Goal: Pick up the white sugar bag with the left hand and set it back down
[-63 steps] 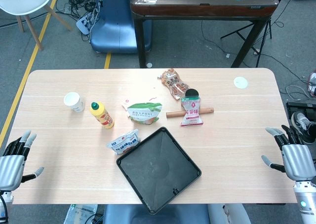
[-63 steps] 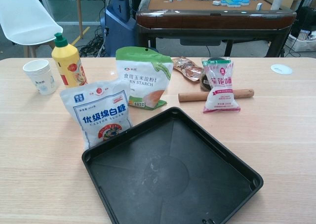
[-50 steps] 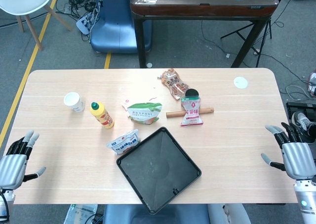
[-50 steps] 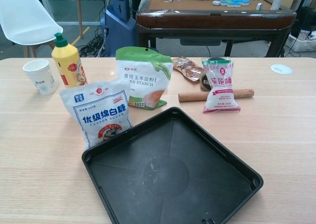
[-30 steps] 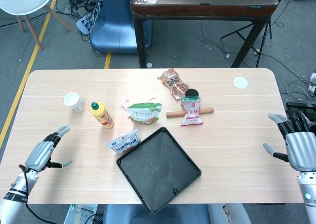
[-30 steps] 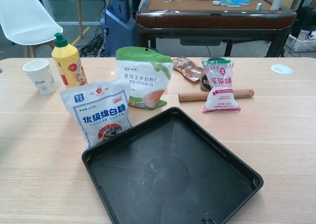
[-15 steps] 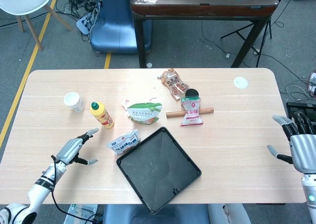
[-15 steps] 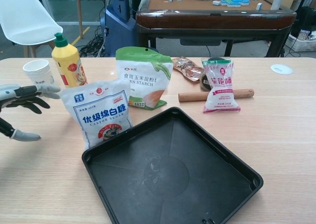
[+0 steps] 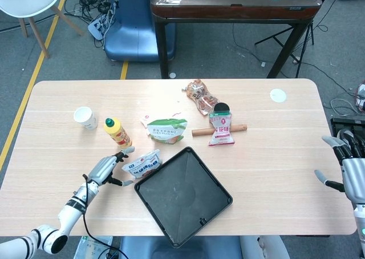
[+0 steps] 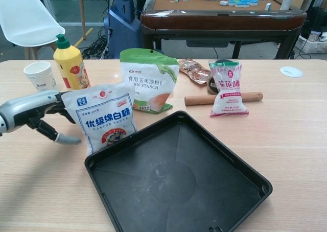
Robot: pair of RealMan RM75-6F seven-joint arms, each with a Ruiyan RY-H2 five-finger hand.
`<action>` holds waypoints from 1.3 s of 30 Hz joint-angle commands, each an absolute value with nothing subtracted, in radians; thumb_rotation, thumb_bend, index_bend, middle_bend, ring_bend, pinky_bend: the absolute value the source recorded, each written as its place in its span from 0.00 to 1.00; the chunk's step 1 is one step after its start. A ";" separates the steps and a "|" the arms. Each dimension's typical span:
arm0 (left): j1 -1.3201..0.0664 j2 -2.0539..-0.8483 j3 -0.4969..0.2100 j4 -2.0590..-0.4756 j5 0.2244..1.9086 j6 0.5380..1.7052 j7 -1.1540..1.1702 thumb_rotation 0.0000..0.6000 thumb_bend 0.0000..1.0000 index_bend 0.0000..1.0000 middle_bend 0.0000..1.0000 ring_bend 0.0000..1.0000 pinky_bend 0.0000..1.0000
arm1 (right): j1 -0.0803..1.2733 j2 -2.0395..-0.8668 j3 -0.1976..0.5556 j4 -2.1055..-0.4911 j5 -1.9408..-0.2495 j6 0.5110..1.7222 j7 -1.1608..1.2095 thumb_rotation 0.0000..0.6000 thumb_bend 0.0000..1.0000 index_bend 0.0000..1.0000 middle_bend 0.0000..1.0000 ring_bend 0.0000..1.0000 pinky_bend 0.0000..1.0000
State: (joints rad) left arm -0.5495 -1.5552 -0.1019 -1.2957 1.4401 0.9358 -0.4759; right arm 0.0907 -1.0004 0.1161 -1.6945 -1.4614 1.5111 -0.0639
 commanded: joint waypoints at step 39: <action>-0.615 -1.787 -0.161 -1.106 1.357 0.931 -0.550 1.00 0.17 0.34 0.40 0.44 0.54 | 0.054 -0.996 0.116 -1.663 -1.432 1.527 -0.013 1.00 0.20 0.21 0.24 0.10 0.06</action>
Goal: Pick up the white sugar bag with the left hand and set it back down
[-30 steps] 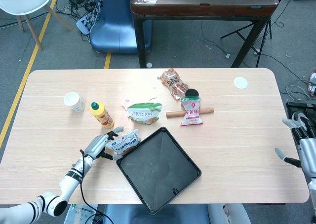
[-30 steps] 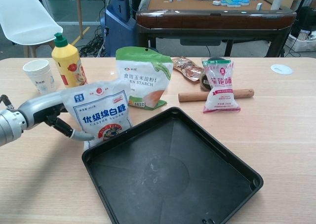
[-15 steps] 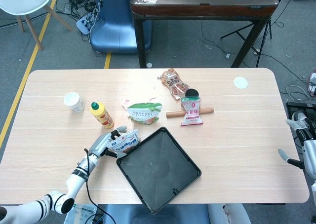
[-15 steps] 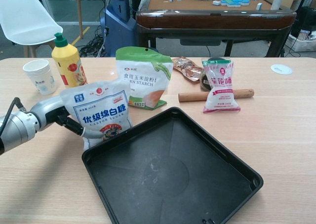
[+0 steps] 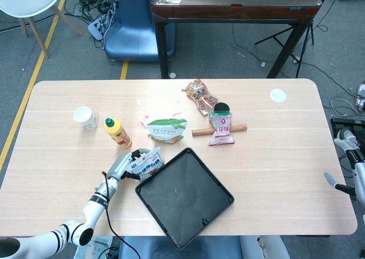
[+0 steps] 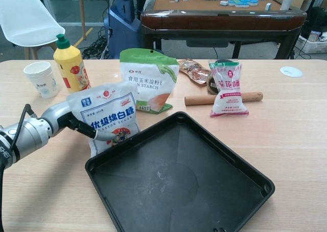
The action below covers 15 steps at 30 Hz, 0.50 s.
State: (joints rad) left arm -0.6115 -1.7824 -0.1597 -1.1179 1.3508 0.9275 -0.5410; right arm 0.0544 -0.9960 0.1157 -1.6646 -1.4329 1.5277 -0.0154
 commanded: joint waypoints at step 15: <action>-0.678 -1.706 -0.115 -1.007 1.538 1.030 -0.588 1.00 0.31 0.50 0.59 0.55 0.71 | 0.065 -1.007 0.124 -1.653 -1.434 1.516 -0.007 1.00 0.20 0.21 0.24 0.10 0.06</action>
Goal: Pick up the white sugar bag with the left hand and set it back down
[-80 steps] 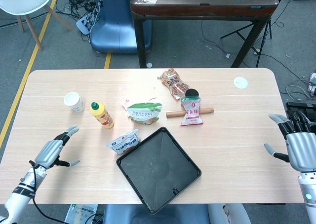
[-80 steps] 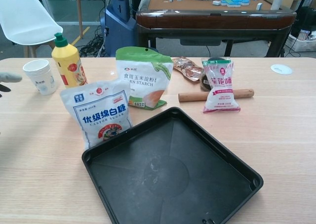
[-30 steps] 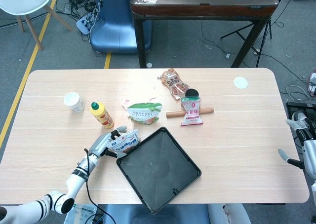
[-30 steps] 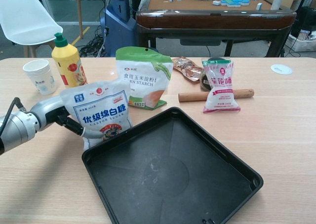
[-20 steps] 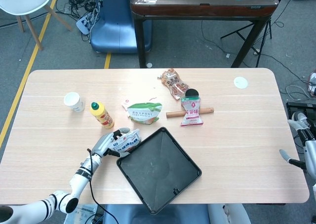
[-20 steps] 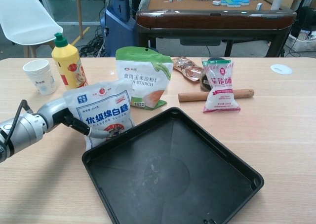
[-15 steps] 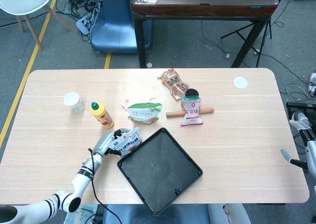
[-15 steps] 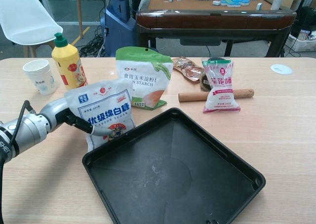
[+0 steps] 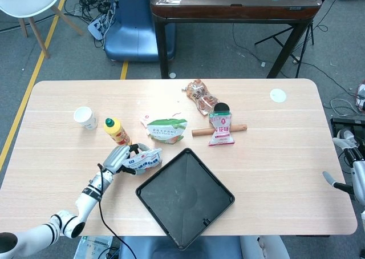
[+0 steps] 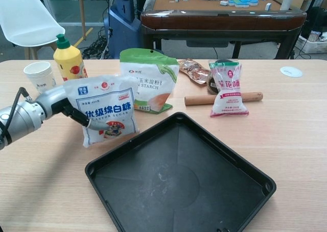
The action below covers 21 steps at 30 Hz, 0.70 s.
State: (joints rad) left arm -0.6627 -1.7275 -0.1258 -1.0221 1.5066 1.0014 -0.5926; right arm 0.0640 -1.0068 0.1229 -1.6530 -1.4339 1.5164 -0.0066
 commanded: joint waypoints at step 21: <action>-0.700 -1.607 -0.085 -1.187 1.688 1.230 0.099 1.00 0.32 0.52 0.63 0.57 0.76 | 0.062 -1.017 0.120 -1.644 -1.450 1.525 0.004 1.00 0.20 0.21 0.24 0.10 0.06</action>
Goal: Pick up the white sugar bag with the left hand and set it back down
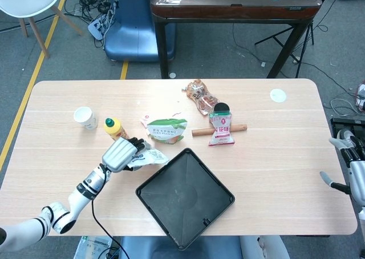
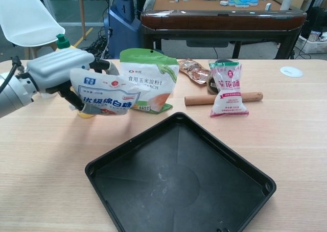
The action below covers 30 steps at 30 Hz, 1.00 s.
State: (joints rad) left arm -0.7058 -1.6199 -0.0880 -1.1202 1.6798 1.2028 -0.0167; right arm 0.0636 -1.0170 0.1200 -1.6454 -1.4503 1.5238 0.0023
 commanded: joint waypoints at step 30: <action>-0.688 -1.740 0.029 -1.003 1.941 1.366 0.705 1.00 0.33 0.53 0.67 0.60 0.78 | 0.052 -1.022 0.115 -1.626 -1.449 1.525 0.035 1.00 0.20 0.21 0.24 0.10 0.06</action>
State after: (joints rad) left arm -0.6915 -1.7249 0.0160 -1.0302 1.9223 1.3603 0.6765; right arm 0.0523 -1.0223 0.1146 -1.6258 -1.4495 1.5250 0.0354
